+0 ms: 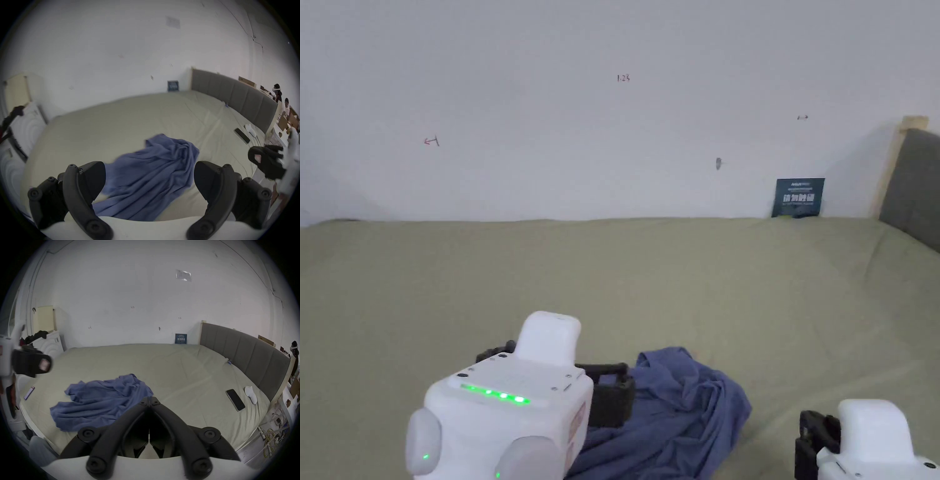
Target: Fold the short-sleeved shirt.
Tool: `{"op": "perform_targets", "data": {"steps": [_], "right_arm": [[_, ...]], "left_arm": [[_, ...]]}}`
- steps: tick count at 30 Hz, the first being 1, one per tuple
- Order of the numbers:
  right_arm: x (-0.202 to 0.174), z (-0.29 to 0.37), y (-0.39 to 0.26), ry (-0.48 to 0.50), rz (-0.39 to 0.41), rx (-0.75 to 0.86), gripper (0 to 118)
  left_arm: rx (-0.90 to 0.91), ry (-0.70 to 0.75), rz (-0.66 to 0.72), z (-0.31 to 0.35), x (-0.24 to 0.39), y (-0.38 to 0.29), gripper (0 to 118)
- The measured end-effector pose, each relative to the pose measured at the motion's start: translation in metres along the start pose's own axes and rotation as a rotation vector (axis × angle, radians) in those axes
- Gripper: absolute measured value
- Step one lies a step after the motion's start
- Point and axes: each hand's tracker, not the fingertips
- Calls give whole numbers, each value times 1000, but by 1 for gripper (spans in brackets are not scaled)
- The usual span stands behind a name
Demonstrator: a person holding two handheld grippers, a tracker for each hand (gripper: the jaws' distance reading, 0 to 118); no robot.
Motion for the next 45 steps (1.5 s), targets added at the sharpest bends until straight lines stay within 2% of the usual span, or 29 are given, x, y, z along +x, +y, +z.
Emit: {"op": "perform_targets", "data": {"steps": [2, 3, 4, 5, 6, 7, 9, 11, 18, 23, 31, 32, 33, 34, 35, 36, 37, 38, 41, 45], "right_arm": [[-12, 15, 5, 23, 15, 33, 0], [-18, 21, 7, 30, 29, 46, 0], [-24, 29, 7, 32, 41, 59, 0], [-30, 36, 7, 37, 43, 69, 0], [-35, 42, 8, 44, 42, 79, 0], [-40, 49, 8, 53, 40, 86, 0], [-50, 61, 6, 67, 47, 105, 0], [-58, 73, 5, 67, 65, 123, 0], [-66, 81, 8, 88, 58, 143, 0], [-68, 80, 10, 90, 63, 145, 0], [-71, 53, -6, 105, 56, 81, 0], [-74, 45, -8, 110, 57, 60, 0], [-76, 40, -12, 113, 54, 43, 0], [-77, 33, -16, 115, 54, 24, 0], [-78, 27, -19, 119, 56, 0, 0], [-81, 20, -21, 127, 57, -26, 0], [-82, 13, -24, 152, 48, -53, 0], [-82, 8, -25, 158, 46, -58, 0], [-88, -8, -30, 150, 62, -82, 0], [-88, -22, -36, 147, 64, -120, 0]], "left_arm": [[31, 53, 60, 42, -26, -7, 106], [56, 65, 70, 58, -38, -12, 93], [94, 98, 81, 76, -48, -17, 69], [120, 136, 82, 91, -55, -21, 31], [159, 182, 68, 102, -60, -25, 0], [199, 253, 69, 115, -62, -31, 0], [242, 293, 40, 136, -71, -40, 0], [273, 327, 69, 156, -76, -48, 0], [238, 355, 71, 172, -95, -56, 0], [216, 326, 115, 160, -104, -55, 0], [-78, 223, 219, 72, -147, -98, 0], [-108, 210, 254, 56, -153, -105, 8], [-152, 196, 286, 40, -159, -109, 41], [-231, 160, 310, 21, -167, -115, 79], [-315, 112, 321, -2, -175, -120, 110], [-384, 96, 325, -20, -178, -127, 118], [-389, 128, 325, -37, -178, -135, 116], [-421, 158, 217, -62, -175, -138, 116], [-518, 216, 135, -103, -170, -154, 116], [-616, 177, 189, -130, -171, -173, 115]]}}
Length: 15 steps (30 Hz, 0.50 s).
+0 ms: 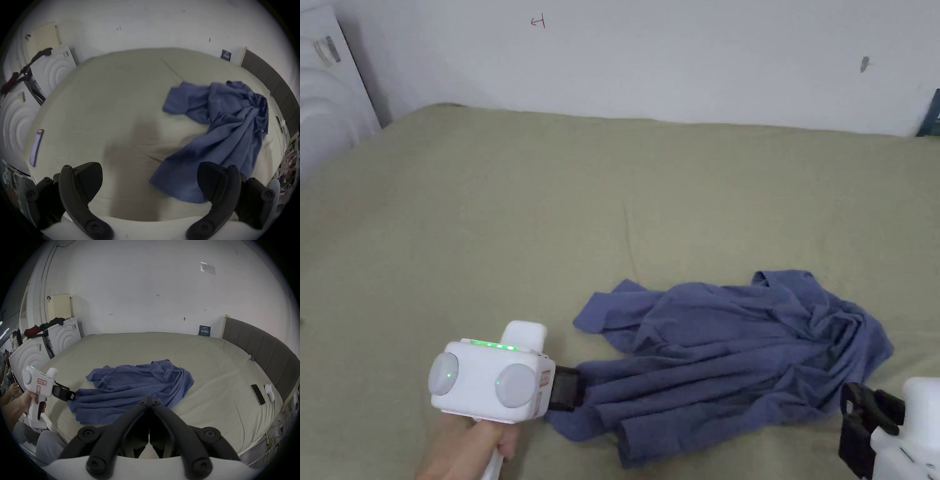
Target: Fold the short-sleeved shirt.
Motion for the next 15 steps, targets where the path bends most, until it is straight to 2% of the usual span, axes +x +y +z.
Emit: {"op": "perform_targets", "data": {"steps": [5, 6, 7, 8, 9, 10, 11, 13, 15], "right_arm": [[6, -7, -9, -10, 4, -33, 0], [8, -8, -10, -11, 0, -41, 0], [11, -8, -11, -6, -9, -49, 0], [13, -10, -12, -6, -27, -59, 0], [16, -12, -13, -7, -32, -67, 0], [19, -13, -14, -10, -35, -73, 0], [22, -14, -13, -19, -39, -82, 0], [30, -14, -12, -35, -56, -85, 0], [40, -16, -8, -50, -78, -94, 0]], "left_arm": [[-47, 3, -24, -10, 4, -4, 112], [-52, -5, -27, -4, 3, -3, 102], [-47, -49, -33, 3, 4, -5, 88], [-12, -32, -69, 12, 8, -8, 64], [4, -25, -104, 18, 10, -9, 0], [0, -140, -59, 23, 12, -8, 0], [-55, -100, -42, 27, 10, -8, 0], [1, -92, -47, 26, 13, -20, 0], [-17, -108, -30, 23, 9, -12, 0]]}}
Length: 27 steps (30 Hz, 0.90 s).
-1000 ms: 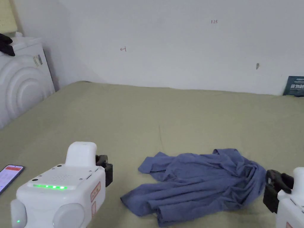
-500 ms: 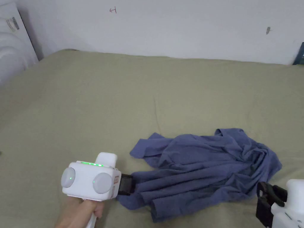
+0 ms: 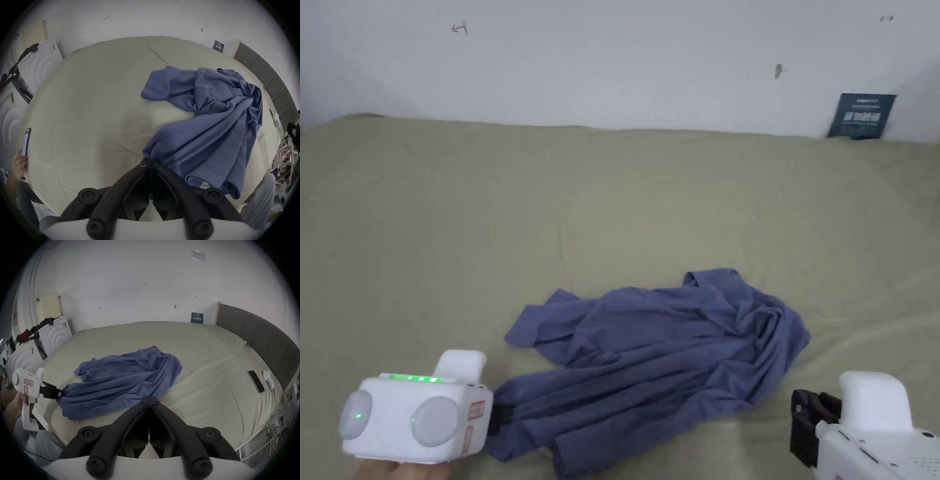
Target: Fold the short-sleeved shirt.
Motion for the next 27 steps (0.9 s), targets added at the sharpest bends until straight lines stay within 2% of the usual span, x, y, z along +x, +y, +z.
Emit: {"op": "perform_targets", "data": {"steps": [5, 8, 11, 12, 14, 15, 19, 23, 25, 26, 27], "right_arm": [[31, -36, 35, -72, 27, -31, 0], [49, -71, 73, -79, 20, -37, 0], [65, -118, 113, -87, 61, -64, 3], [63, -135, 124, -82, 89, -114, 29], [67, -170, 144, -73, 95, -199, 99], [69, -189, 151, -75, 101, -254, 111], [60, -246, 154, -92, 159, -357, 111], [54, -287, 139, -79, 118, -446, 111], [49, -298, 123, -62, 133, -502, 110], [43, -302, 118, -60, 176, -527, 105], [39, -300, 114, -50, 176, -481, 96]], "left_arm": [[2, -9, -4, -3, 0, -2, 0], [5, -1, -26, -5, 0, -1, 0], [9, 2, -36, -4, 1, 0, 0], [9, 2, -37, -4, 1, 0, 0], [14, 5, -35, -2, 2, 0, 0], [12, 0, -35, -3, -1, 1, 0], [15, 1, -40, -5, -1, 0, 0], [12, 0, -43, -9, -2, 1, 0], [9, -4, -36, -11, -4, 1, 0], [6, -8, -31, -11, -4, 1, 0], [5, -9, -28, -11, -4, 1, 0]]}}
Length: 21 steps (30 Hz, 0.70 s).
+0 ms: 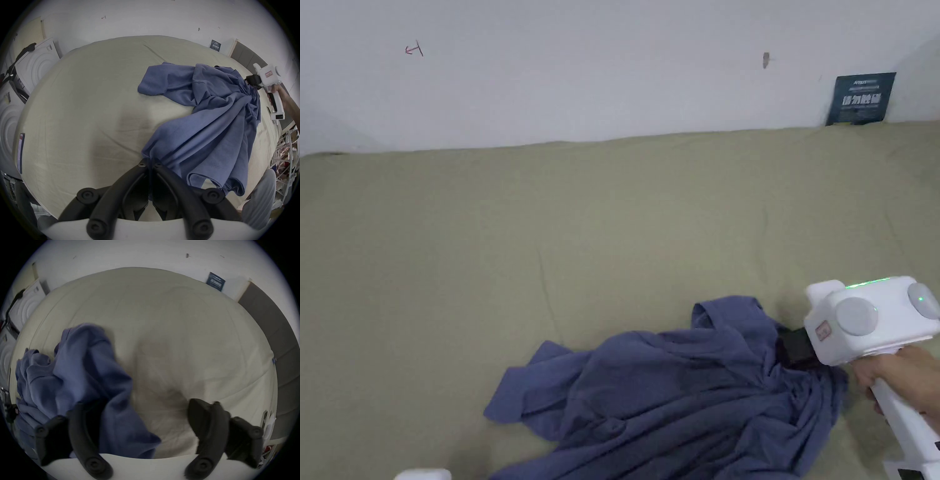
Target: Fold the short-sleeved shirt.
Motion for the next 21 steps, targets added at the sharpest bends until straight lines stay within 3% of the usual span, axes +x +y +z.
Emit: {"op": "perform_targets", "data": {"steps": [1, 2, 3, 4, 6, 8, 16, 21], "right_arm": [[2, 4, -3, 8, -8, 25, 90], [5, 11, -1, 18, -19, 15, 73], [5, 20, 1, 92, -33, 18, 30], [3, 29, 1, 116, -24, 48, 6], [5, 57, -3, 49, -13, 72, 6], [11, 90, -7, 90, -27, 112, 6], [60, 260, -41, 150, -160, 379, 6], [83, 342, -58, 133, -203, 520, 6]], "left_arm": [[0, 0, 0, 0, 0, 0, 0], [-1, 1, -2, 0, 1, 0, 0], [-5, 4, -7, 0, 1, 1, 0], [-17, 6, -22, -1, 2, 3, 0], [-31, 10, -20, 1, 2, 8, 0], [-34, 11, 3, 12, 1, 12, 0], [239, 157, 72, 125, -22, 48, 0], [405, 282, 59, 204, -40, 89, 0]]}}
